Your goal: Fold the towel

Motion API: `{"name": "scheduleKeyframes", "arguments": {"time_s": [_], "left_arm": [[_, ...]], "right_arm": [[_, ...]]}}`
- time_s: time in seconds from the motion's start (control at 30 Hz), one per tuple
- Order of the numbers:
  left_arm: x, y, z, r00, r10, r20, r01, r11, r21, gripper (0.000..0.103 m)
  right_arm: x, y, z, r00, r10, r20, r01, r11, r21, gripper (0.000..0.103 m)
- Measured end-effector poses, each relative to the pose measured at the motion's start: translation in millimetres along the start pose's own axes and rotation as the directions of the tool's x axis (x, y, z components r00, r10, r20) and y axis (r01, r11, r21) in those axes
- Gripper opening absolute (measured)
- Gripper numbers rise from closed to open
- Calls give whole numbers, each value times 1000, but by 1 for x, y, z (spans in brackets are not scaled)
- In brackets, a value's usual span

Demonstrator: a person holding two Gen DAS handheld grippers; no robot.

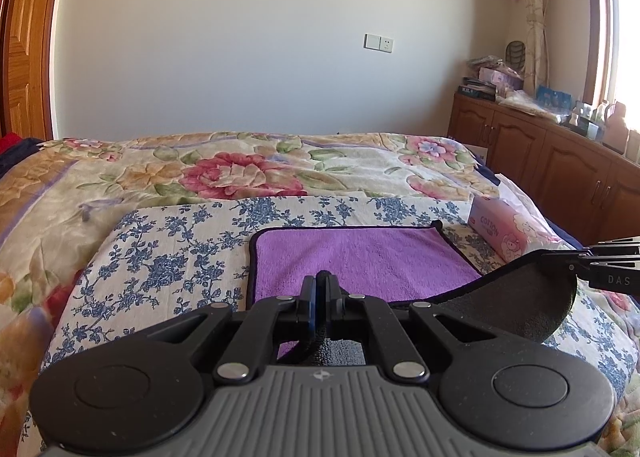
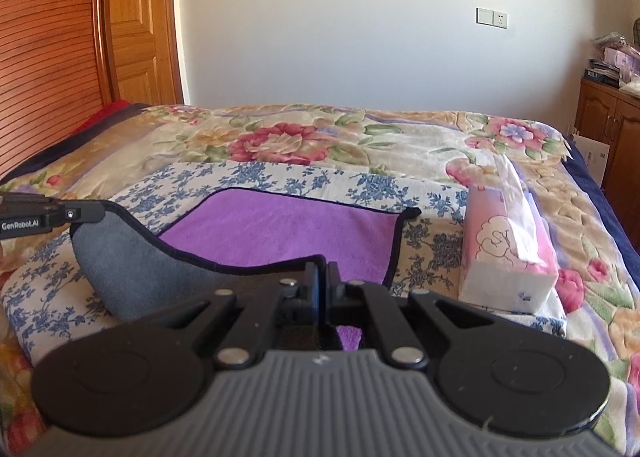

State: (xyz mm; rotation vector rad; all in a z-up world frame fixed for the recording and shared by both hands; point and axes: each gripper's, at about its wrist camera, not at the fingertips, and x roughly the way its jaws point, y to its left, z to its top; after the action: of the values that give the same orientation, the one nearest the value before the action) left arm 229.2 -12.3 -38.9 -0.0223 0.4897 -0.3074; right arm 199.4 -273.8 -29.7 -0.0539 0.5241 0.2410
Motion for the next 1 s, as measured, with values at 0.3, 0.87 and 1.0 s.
{"name": "scheduleKeyframes", "arguments": {"time_s": [0.3, 0.87, 1.0], "left_arm": [[4, -1, 7, 1000, -18, 13, 18, 1000, 2, 5], [19, 0, 28, 1000, -13, -11, 13, 999, 29, 5], [23, -1, 33, 1000, -10, -15, 10, 999, 41, 5]], "right_arm": [[4, -1, 8, 1000, -5, 14, 6, 1000, -29, 4], [13, -4, 23, 999, -10, 44, 14, 997, -75, 4], [18, -6, 28, 999, -12, 51, 16, 996, -87, 4]]}}
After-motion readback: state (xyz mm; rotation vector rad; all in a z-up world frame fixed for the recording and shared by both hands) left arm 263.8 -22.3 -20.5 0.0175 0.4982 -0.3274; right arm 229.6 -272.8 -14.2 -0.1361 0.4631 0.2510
